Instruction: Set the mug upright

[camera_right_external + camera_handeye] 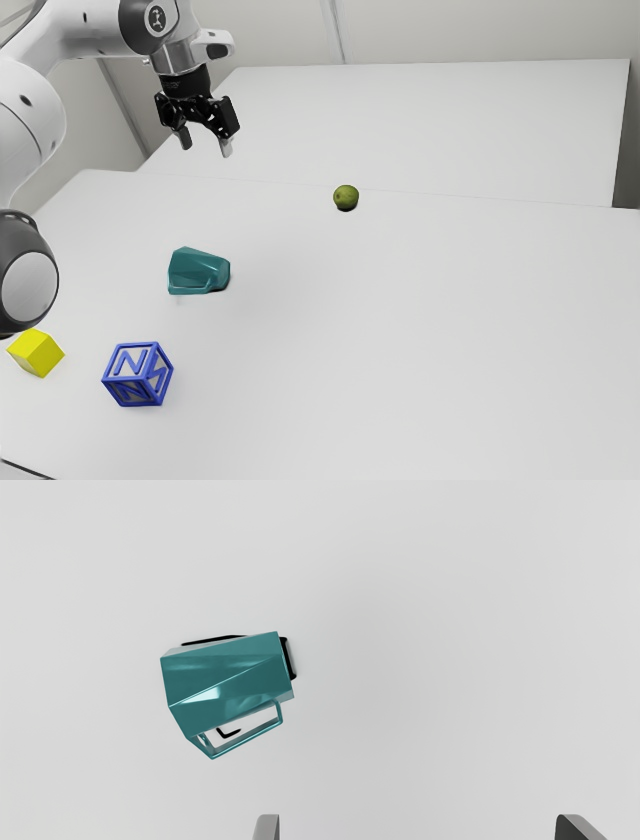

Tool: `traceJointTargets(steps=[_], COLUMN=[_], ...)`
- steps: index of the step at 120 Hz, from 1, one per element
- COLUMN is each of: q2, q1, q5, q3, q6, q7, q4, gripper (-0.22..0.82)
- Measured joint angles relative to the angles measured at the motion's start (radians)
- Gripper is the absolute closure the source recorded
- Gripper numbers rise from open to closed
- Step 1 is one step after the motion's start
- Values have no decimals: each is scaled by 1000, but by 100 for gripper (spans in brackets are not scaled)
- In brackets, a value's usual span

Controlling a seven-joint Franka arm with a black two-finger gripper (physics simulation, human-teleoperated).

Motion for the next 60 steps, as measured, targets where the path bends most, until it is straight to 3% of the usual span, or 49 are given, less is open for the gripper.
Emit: traceJointTargets(steps=[25, 45, 60], q2=[10, 83, 99], q1=[-2, 0, 69], q5=[1, 12, -18], q3=[-9, -5, -11], q6=[13, 50, 76], q7=[3, 4, 17], q4=[2, 0, -22], gripper=[0, 0, 0])
